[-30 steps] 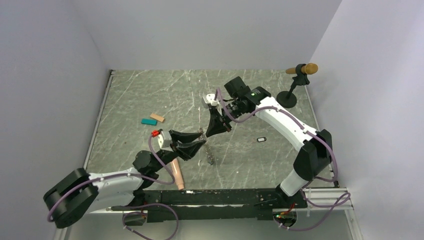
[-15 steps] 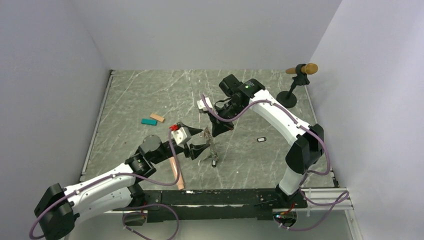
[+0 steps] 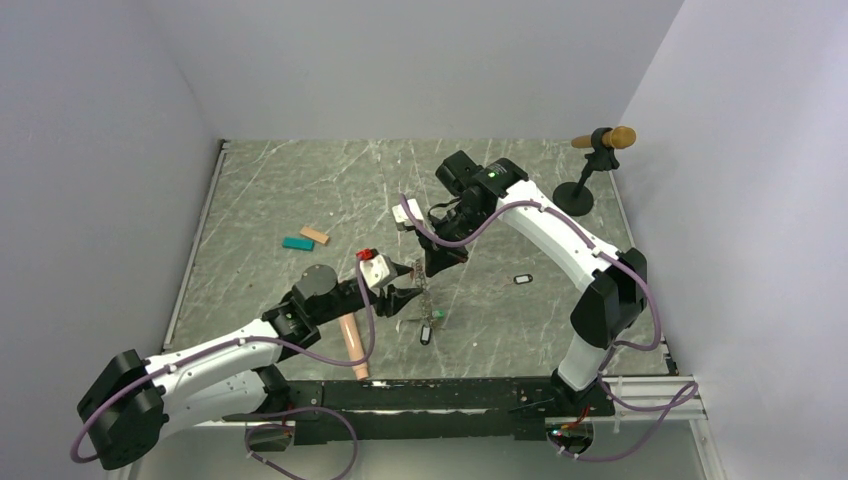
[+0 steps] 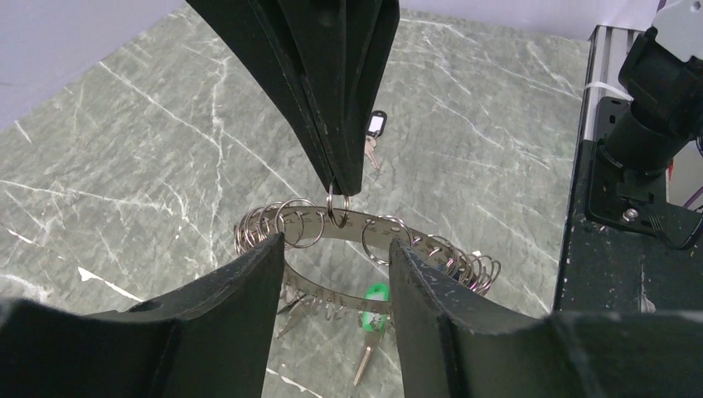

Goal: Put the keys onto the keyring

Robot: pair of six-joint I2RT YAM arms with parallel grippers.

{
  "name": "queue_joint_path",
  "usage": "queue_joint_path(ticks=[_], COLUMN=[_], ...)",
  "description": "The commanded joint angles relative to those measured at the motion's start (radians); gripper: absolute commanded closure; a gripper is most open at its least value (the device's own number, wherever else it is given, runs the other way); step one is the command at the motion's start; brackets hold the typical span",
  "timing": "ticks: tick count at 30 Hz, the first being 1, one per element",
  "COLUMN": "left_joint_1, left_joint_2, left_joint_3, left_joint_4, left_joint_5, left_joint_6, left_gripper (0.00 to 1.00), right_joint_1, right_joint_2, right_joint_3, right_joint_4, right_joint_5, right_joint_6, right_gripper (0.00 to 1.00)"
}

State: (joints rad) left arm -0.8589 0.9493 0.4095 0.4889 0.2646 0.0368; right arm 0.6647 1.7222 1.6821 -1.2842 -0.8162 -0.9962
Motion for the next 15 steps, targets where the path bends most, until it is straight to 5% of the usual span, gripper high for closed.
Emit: queue_joint_path(ticks=[1, 15], left_joint_1=[-0.003, -0.002], left_joint_2=[0.01, 0.057], left_joint_3=[0.036, 0.058], left_joint_4=[0.072, 0.131], left_joint_5=[0.021, 0.043], left_joint_6=[-0.011, -0.03], left_gripper=[0.47, 0.63], right_joint_1=[0.007, 0.016], right_joint_2=[-0.016, -0.023], right_joint_3=[0.024, 0.01], right_joint_4=[-0.012, -0.007], right_joint_5=[-0.036, -0.041], right_joint_6=[-0.021, -0.024], right_gripper=[1.0, 1.0])
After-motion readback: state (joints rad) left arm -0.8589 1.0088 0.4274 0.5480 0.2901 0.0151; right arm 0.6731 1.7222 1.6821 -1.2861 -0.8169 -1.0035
